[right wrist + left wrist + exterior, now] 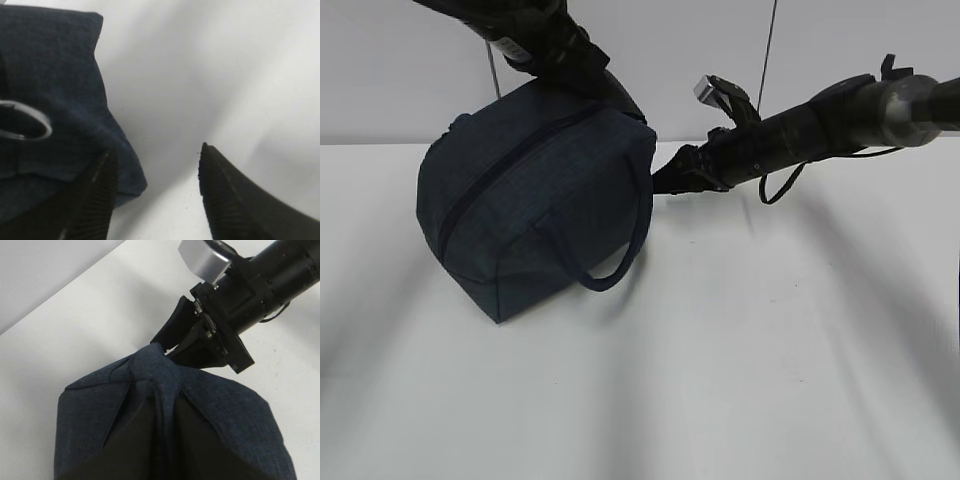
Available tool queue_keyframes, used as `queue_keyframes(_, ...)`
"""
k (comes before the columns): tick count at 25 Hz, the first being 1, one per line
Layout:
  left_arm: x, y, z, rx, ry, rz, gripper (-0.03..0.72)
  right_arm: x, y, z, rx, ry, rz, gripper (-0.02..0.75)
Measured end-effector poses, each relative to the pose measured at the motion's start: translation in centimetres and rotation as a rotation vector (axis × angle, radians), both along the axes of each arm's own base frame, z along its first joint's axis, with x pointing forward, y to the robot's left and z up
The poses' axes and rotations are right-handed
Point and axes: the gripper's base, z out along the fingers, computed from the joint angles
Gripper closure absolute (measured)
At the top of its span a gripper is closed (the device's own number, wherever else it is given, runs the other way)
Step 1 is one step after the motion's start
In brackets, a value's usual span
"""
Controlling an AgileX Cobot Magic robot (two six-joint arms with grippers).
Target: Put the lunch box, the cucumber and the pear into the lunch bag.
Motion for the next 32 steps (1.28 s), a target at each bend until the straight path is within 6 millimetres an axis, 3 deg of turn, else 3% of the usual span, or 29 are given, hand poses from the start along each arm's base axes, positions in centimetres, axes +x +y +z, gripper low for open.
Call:
queue_keyframes(8, -0.1, -0.2, -1.5, 0.026, 0.091, -0.030, 0.671, 0.1, -1.2, 3.4, 0.002, -0.073, -0.026, 0.323)
queue_keyframes(11, 0.1, -0.3, -2.3, 0.033, 0.112, -0.033, 0.671, 0.1, -1.6, 4.1, -0.009, -0.092, -0.031, 0.323)
queue_keyframes(24, 0.3, 0.1, -2.4, 0.092, 0.091, -0.034, 0.663, -1.0, -1.6, 6.4, -0.035, -0.114, 0.053, 0.332)
queue_keyframes(28, 0.4, 0.1, -2.2, 0.088, 0.074, -0.028, 0.588, -1.2, -1.7, 6.2, -0.053, -0.101, 0.067, 0.338)
queue_keyframes(32, 0.7, 0.0, -1.7, 0.068, 0.031, -0.013, 0.430, -1.2, -1.7, 6.2, -0.059, -0.099, 0.070, 0.339)
